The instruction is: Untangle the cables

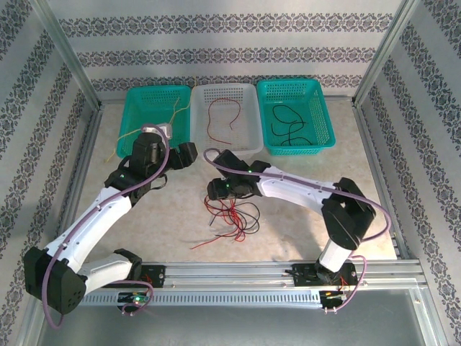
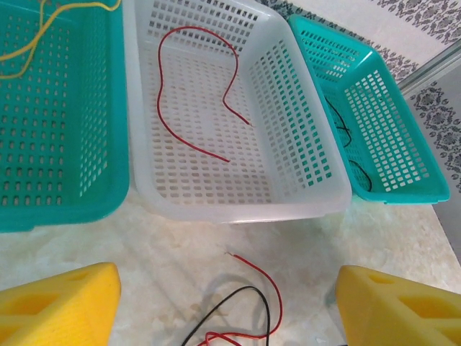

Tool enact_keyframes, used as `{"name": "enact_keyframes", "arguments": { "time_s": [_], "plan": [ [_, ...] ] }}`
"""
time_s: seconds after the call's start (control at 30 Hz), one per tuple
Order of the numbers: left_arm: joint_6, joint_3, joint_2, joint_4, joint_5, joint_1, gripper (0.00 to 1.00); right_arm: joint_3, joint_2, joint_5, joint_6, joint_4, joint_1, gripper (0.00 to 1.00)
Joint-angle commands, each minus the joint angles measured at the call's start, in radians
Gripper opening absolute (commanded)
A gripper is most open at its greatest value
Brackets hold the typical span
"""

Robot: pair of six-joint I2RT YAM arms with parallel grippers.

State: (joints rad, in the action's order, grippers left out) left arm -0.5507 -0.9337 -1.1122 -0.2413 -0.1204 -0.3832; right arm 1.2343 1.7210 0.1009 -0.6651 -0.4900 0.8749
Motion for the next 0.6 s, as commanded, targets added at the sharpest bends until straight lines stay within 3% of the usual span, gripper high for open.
{"name": "enact_keyframes", "arguments": {
  "time_s": [0.0,0.07,0.17,0.27,0.57],
  "plan": [
    [-0.012,0.01,0.002,0.055,-0.028,0.011,0.78,0.054,0.046,-0.044,0.037,-0.081,0.003,0.46],
    [-0.004,0.014,0.007,0.053,-0.029,0.012,0.78,0.077,0.063,-0.058,0.043,-0.103,0.001,0.37],
    [0.003,0.02,0.012,0.052,-0.033,0.011,0.78,0.098,0.055,-0.077,0.058,-0.129,0.001,0.13],
    [0.002,0.025,0.021,0.065,-0.052,0.012,0.76,0.098,0.004,-0.067,0.083,-0.129,0.002,0.01],
    [-0.075,0.127,0.064,0.407,-0.356,0.003,0.7,0.051,-0.298,-0.063,0.108,-0.095,-0.009,0.0]
  ]
}}
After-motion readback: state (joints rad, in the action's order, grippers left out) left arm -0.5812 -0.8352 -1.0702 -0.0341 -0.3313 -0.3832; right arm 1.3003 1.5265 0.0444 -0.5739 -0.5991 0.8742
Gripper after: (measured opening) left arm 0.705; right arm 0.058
